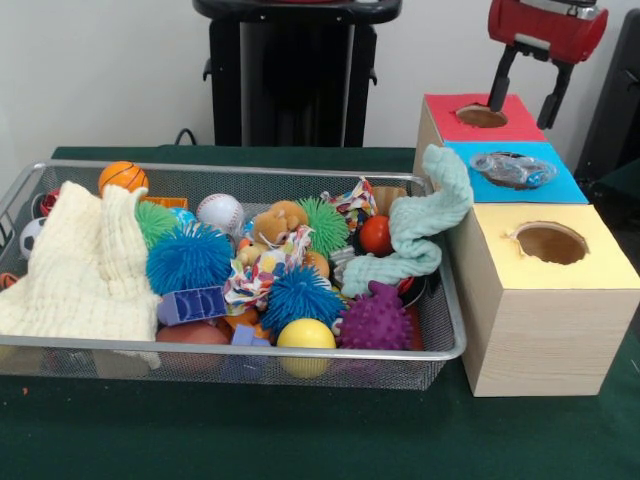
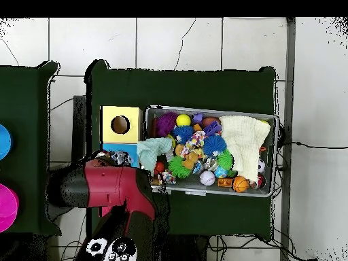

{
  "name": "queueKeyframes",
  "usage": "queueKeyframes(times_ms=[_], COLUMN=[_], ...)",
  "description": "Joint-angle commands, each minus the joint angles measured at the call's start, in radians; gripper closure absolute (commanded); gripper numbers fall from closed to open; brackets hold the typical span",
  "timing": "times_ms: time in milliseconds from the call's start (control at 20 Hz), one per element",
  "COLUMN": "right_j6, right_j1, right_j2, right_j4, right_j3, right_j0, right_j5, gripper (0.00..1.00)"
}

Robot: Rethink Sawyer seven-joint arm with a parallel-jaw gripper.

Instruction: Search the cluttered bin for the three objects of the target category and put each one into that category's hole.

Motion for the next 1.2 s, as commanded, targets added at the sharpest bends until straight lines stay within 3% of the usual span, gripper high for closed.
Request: queueKeyframes(times_ms=[50,400,800,950,1000,1200], right_j6=[0.069,0.092,0.129,0.144,0.139,0.130], right_j1=[0.030,0.032,0.059,0.077,0.074,0.073], right_j2=[0.065,0.049,0.080,0.055,0.061,0.055], right_j4=[-0.003,-0.011,0.014,0.000,0.006,-0.001], right_j3=[-0.018,-0.040,0.002,-0.015,-0.005,-0.003], right_j0=[-0.045,-0.030,-0.013,0.012,0.008,0.012], right_j5=[0.020,0.050,-0.023,-0.021,-0.032,-0.028], gripper=[0.00,0.00,0.00,0.00,1.00,1.00])
